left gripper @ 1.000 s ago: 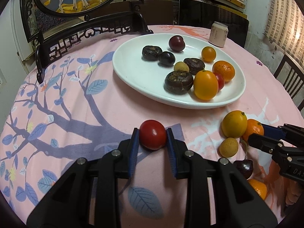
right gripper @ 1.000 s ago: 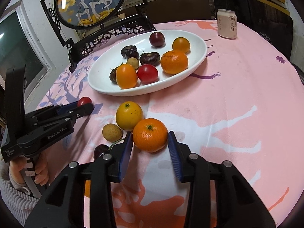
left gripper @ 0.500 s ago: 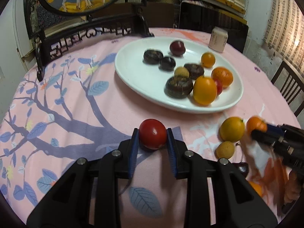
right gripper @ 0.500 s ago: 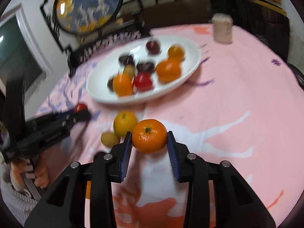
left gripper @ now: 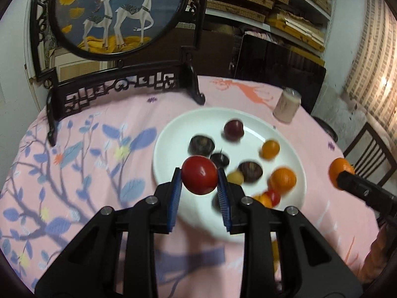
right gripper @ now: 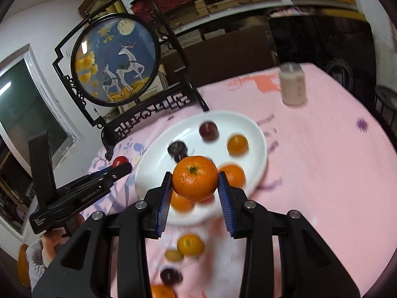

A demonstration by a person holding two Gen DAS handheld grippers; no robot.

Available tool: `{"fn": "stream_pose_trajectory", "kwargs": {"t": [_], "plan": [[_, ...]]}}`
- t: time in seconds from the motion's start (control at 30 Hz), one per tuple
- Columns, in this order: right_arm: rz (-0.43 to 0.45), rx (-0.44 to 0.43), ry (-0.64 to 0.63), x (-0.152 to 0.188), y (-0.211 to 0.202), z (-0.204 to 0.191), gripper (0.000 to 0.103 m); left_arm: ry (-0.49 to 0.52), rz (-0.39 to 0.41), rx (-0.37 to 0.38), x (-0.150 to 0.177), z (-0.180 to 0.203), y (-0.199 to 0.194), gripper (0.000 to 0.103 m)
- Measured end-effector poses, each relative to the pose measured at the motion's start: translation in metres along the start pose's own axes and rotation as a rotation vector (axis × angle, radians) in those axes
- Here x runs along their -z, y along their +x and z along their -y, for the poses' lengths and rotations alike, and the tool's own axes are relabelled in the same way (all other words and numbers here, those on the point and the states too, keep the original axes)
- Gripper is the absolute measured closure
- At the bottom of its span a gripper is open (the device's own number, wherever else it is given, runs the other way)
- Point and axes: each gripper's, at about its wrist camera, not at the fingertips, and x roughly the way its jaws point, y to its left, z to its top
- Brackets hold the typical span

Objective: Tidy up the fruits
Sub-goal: 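Carry red tomato and tangerine onto the white plate and open both grippers, then grasp the yellow lemon with the right gripper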

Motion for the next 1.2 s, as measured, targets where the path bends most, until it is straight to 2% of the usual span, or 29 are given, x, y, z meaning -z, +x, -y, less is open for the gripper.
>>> {"fn": "stream_pose_trajectory", "kwargs": {"t": [0.13, 0.3, 0.4, 0.43, 0.6, 0.73, 1.0, 1.07, 1.2], "plan": [[-0.021, 0.015, -0.021, -0.015, 0.034, -0.005, 0.066, -0.008, -0.022, -0.008, -0.006, 0.000, 0.024, 0.074], [-0.055, 0.071, -0.042, -0.021, 0.080, 0.002, 0.065, 0.003, -0.096, -0.021, 0.004, -0.001, 0.056, 0.074], [-0.091, 0.061, 0.021, -0.023, 0.095, 0.017, 0.065, 0.011, -0.102, -0.032, 0.006, -0.001, 0.062, 0.059], [-0.091, 0.039, 0.043, -0.024, 0.095, 0.023, 0.065, 0.017, -0.096, -0.032, 0.006, -0.001, 0.062, 0.055], [-0.069, -0.005, 0.098, -0.032, 0.079, 0.030, 0.064, 0.028, -0.079, -0.034, 0.008, 0.003, 0.052, 0.050], [-0.061, -0.020, 0.067, -0.028, 0.059, 0.018, 0.063, 0.033, -0.061, -0.037, 0.014, 0.004, 0.039, 0.046], [-0.032, -0.044, 0.004, 0.008, 0.012, 0.002, 0.061, 0.062, -0.012, -0.029, 0.038, 0.012, -0.003, 0.038], [-0.041, -0.055, -0.009, 0.025, 0.001, 0.000, 0.061, 0.079, 0.001, -0.038, 0.047, 0.014, -0.013, 0.032], [-0.094, -0.080, -0.016, 0.054, -0.006, -0.001, 0.061, 0.108, -0.001, -0.065, 0.067, 0.018, -0.027, 0.031]]}}
